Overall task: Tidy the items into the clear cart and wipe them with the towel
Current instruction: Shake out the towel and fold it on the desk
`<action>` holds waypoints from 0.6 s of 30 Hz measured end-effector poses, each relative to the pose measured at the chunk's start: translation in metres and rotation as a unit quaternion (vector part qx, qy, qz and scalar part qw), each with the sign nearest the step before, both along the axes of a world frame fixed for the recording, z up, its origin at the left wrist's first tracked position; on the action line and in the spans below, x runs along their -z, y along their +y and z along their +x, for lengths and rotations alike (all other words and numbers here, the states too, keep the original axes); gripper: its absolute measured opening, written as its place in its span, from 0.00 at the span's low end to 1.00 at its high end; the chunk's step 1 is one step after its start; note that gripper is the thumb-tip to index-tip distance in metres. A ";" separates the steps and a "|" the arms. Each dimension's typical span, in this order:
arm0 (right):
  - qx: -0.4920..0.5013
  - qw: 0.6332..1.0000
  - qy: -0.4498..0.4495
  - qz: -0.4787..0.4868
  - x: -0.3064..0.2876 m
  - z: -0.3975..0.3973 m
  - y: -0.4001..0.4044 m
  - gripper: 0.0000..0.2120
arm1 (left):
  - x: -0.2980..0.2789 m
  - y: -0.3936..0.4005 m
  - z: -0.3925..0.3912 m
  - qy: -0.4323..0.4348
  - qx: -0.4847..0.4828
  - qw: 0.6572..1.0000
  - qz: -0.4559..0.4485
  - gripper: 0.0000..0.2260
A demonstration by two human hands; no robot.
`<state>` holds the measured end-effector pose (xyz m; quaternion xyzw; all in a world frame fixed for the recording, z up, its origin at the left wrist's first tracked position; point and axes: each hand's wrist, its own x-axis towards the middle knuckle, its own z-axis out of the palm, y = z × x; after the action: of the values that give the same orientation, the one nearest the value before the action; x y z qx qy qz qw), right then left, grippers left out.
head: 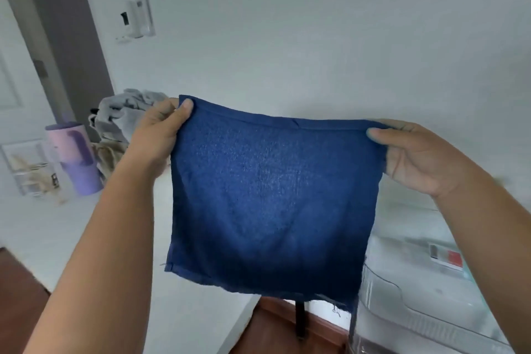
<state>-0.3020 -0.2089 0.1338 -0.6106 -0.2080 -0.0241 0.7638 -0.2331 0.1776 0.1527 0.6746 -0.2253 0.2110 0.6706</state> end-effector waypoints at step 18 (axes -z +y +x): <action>0.007 0.996 0.029 0.083 0.074 0.047 0.117 0.09 | 0.084 0.097 -0.064 0.016 -0.189 0.981 -0.050 0.10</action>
<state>-0.2546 -0.0918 0.0597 -0.5469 -0.1782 -0.0291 0.8175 -0.2968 0.2744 0.0689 0.6738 -0.0724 0.3338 0.6553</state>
